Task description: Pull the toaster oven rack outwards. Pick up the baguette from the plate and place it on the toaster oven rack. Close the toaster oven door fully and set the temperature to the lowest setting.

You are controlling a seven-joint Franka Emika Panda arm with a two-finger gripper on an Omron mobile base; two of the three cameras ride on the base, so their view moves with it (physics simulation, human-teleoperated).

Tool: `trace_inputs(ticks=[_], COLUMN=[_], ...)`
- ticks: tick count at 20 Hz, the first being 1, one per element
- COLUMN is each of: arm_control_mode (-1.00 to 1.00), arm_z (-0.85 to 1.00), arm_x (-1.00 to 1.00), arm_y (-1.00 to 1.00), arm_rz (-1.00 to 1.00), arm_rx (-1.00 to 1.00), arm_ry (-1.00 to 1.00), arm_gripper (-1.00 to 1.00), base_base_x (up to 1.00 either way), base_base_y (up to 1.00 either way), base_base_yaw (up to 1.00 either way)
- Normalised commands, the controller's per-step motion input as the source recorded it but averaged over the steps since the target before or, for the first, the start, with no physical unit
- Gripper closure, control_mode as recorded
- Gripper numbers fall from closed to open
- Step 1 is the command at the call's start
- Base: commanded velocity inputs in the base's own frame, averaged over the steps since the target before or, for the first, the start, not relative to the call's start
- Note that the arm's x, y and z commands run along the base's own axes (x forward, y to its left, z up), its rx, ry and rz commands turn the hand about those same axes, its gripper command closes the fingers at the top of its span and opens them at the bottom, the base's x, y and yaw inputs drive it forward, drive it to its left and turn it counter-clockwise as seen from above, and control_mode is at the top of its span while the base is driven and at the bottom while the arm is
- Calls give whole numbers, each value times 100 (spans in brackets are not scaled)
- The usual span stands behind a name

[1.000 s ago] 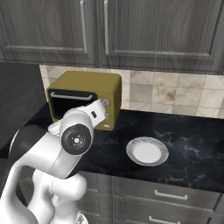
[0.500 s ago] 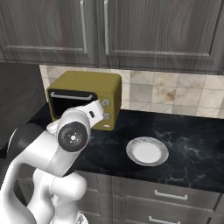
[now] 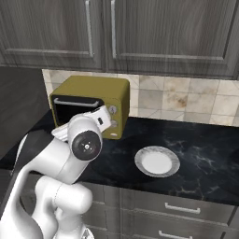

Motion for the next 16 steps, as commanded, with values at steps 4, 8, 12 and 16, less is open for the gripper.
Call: trace_inputs(ticks=[4, 8, 12, 16], arm_control_mode=[-100, -100, -100, -100], arm_z=[-49, -46, -47, -42], arm_x=[27, 25, 30, 38], arm_y=[37, 19, 4, 8], arm_rz=[-4, -5, -9, -10], arm_rx=[4, 4, 4, 4], arm_ry=[-17, -11, -8, -9], arm_gripper=[-100, -100, -100, -100], base_base_x=[0, 0, 0, 0], base_base_y=[0, 0, 0, 0], base_base_yaw=[0, 0, 0, 0])
